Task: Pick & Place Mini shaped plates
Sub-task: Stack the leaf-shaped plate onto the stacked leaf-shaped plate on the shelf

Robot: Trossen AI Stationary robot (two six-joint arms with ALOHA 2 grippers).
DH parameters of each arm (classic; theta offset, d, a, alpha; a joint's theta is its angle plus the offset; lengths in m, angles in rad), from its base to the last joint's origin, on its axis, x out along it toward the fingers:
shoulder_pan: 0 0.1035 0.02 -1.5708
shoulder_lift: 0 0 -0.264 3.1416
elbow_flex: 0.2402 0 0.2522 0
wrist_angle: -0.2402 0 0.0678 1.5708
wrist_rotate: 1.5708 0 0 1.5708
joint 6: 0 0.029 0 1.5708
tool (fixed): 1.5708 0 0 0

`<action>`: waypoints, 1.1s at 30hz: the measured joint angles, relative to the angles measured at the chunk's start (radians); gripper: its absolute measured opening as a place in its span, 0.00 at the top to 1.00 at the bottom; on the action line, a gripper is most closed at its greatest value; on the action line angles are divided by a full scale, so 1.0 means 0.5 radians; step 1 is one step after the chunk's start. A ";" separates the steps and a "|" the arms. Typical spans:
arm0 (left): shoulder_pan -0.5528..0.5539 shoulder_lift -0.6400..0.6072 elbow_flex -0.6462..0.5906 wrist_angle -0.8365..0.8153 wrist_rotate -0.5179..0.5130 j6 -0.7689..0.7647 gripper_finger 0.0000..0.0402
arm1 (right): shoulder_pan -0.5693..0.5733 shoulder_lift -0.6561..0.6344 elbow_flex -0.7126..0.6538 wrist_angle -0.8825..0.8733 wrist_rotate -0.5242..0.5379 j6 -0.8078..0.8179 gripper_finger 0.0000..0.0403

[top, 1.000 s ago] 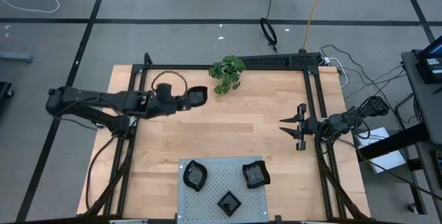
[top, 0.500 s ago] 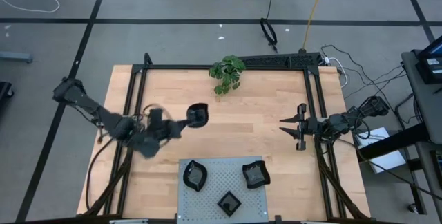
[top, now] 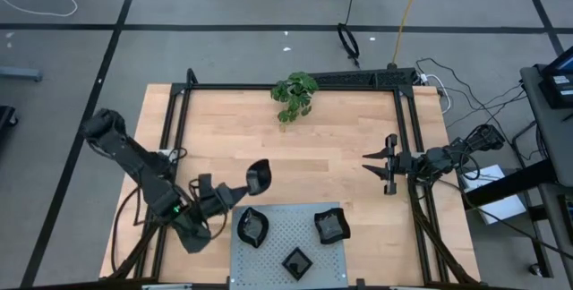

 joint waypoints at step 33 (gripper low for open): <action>0.070 1.152 2.153 -2.384 1.357 -1.845 1.00 | 0.000 0.001 -0.001 0.000 0.000 0.000 0.71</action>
